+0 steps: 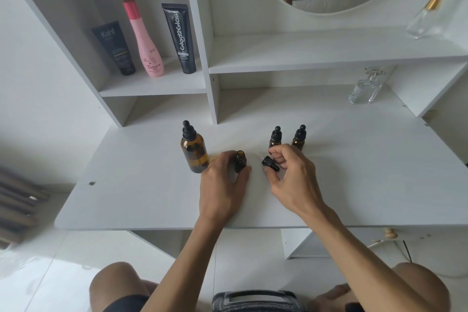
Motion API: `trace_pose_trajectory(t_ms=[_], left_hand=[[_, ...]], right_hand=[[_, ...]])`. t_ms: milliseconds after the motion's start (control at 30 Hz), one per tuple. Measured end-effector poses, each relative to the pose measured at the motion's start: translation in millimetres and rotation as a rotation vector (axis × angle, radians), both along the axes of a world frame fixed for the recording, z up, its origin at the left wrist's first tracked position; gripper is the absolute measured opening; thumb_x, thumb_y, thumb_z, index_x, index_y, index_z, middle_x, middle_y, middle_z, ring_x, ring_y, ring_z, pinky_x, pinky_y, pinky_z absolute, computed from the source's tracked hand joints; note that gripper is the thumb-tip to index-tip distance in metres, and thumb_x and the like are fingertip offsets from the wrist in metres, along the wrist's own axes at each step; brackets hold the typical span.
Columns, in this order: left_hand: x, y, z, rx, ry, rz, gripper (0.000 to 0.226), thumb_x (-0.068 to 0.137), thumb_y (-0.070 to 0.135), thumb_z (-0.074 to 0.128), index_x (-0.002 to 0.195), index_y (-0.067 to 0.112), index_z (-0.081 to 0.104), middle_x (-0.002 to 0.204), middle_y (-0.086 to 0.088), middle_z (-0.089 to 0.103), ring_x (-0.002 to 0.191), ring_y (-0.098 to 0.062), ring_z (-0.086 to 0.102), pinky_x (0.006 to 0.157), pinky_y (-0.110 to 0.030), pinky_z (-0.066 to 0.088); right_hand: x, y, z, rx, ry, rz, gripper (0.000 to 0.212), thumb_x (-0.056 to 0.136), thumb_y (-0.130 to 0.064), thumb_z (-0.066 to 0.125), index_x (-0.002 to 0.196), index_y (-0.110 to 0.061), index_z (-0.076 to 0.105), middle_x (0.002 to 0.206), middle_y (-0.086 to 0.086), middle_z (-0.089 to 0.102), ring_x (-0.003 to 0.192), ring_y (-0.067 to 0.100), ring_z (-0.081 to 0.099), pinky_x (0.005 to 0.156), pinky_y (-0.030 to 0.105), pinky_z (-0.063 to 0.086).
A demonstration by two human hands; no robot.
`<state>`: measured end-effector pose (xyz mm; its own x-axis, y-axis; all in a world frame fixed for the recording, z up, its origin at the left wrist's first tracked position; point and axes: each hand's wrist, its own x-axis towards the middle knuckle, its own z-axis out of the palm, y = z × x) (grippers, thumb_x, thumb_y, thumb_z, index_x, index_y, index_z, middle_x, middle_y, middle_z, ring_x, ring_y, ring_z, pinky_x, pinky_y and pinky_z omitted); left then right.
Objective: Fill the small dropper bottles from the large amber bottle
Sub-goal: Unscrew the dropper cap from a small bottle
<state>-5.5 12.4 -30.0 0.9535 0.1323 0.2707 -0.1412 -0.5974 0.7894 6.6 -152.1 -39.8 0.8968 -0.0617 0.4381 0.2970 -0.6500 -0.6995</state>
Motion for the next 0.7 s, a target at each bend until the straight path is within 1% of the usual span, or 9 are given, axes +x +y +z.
trace_pose_trajectory(t_ms=[133, 233, 300, 367, 433, 500, 567, 633, 700], left_hand=[[-1.5, -1.0, 2.8, 0.010, 0.007, 0.002, 0.028, 0.087, 0.024, 0.077, 0.113, 0.018, 0.068, 0.099, 0.008, 0.071, 0.093, -0.013, 0.063, 0.083, -0.029, 0.050], [-3.1, 0.3, 3.8, 0.008, 0.010, 0.003, 0.031, 0.086, 0.024, 0.078, 0.114, 0.017, 0.068, 0.099, 0.009, 0.071, 0.095, -0.012, 0.063, 0.084, -0.028, 0.050], [-6.0, 2.0, 3.1, 0.007, 0.018, 0.002, 0.032, 0.084, 0.025, 0.079, 0.114, 0.019, 0.068, 0.101, 0.011, 0.072, 0.097, -0.011, 0.063, 0.087, -0.027, 0.049], [-12.3, 5.4, 1.2, 0.035, 0.035, 0.008, 0.036, 0.083, 0.025, 0.080, 0.115, 0.020, 0.067, 0.108, 0.011, 0.071, 0.102, -0.010, 0.062, 0.088, -0.021, 0.046], [-22.2, 9.6, 0.4, 0.027, 0.065, 0.035, 0.038, 0.083, 0.024, 0.080, 0.117, 0.021, 0.065, 0.112, 0.011, 0.069, 0.104, -0.009, 0.060, 0.086, -0.013, 0.038], [-30.1, 14.8, 1.7, -0.030, 0.056, 0.105, 0.031, 0.084, 0.020, 0.079, 0.110, 0.024, 0.063, 0.106, 0.011, 0.069, 0.098, -0.007, 0.062, 0.086, -0.016, 0.041], [-33.2, 18.5, 4.6, -0.092, -0.015, 0.210, 0.028, 0.084, 0.015, 0.077, 0.100, 0.026, 0.058, 0.096, 0.011, 0.067, 0.088, -0.001, 0.061, 0.082, -0.018, 0.046], [-31.1, 22.3, 8.3, -0.128, -0.127, 0.332, 0.032, 0.083, 0.011, 0.076, 0.100, 0.024, 0.053, 0.092, 0.010, 0.060, 0.086, -0.006, 0.057, 0.078, -0.014, 0.043], [-23.8, 27.2, 11.6, -0.147, -0.202, 0.432, 0.037, 0.083, 0.013, 0.077, 0.108, 0.017, 0.050, 0.098, 0.006, 0.051, 0.093, -0.016, 0.052, 0.082, -0.023, 0.044]], right_hand=[[-1.3, -1.1, -0.6, -0.007, -0.002, 0.003, 0.036, 0.076, -0.007, 0.082, 0.109, -0.009, 0.066, 0.100, 0.002, 0.068, 0.084, -0.002, 0.055, 0.079, -0.002, 0.040], [-3.6, -1.7, 0.6, -0.006, 0.006, 0.005, 0.042, 0.074, -0.010, 0.085, 0.111, -0.011, 0.065, 0.101, 0.002, 0.067, 0.085, 0.006, 0.060, 0.080, 0.009, 0.047], [-8.2, -1.9, 2.6, 0.003, 0.005, -0.005, 0.046, 0.073, -0.013, 0.086, 0.113, -0.012, 0.063, 0.101, 0.001, 0.065, 0.087, 0.007, 0.060, 0.081, 0.015, 0.049], [-15.0, -1.1, 5.6, 0.014, -0.043, -0.030, 0.046, 0.072, -0.013, 0.086, 0.112, -0.010, 0.063, 0.101, 0.001, 0.063, 0.086, 0.004, 0.056, 0.081, 0.011, 0.045], [-22.4, 3.0, 12.7, 0.036, -0.110, -0.050, 0.041, 0.074, -0.012, 0.085, 0.108, -0.008, 0.063, 0.098, 0.002, 0.062, 0.084, 0.005, 0.056, 0.080, 0.006, 0.042], [-24.7, 12.5, 26.4, 0.055, -0.156, -0.032, 0.035, 0.077, -0.011, 0.083, 0.105, -0.008, 0.064, 0.095, 0.003, 0.062, 0.080, 0.009, 0.057, 0.078, 0.005, 0.042], [-20.6, 26.0, 45.6, 0.075, -0.173, 0.015, 0.029, 0.081, -0.012, 0.080, 0.105, -0.007, 0.065, 0.093, 0.003, 0.063, 0.078, 0.010, 0.058, 0.076, 0.005, 0.042], [-12.8, 42.8, 65.2, 0.099, -0.167, 0.084, 0.025, 0.084, -0.014, 0.078, 0.106, -0.009, 0.066, 0.092, 0.001, 0.064, 0.078, 0.011, 0.060, 0.075, 0.007, 0.044], [-3.4, 60.7, 80.9, 0.113, -0.132, 0.153, 0.026, 0.086, -0.020, 0.076, 0.109, -0.012, 0.067, 0.092, -0.002, 0.067, 0.080, 0.010, 0.062, 0.075, 0.010, 0.046]])
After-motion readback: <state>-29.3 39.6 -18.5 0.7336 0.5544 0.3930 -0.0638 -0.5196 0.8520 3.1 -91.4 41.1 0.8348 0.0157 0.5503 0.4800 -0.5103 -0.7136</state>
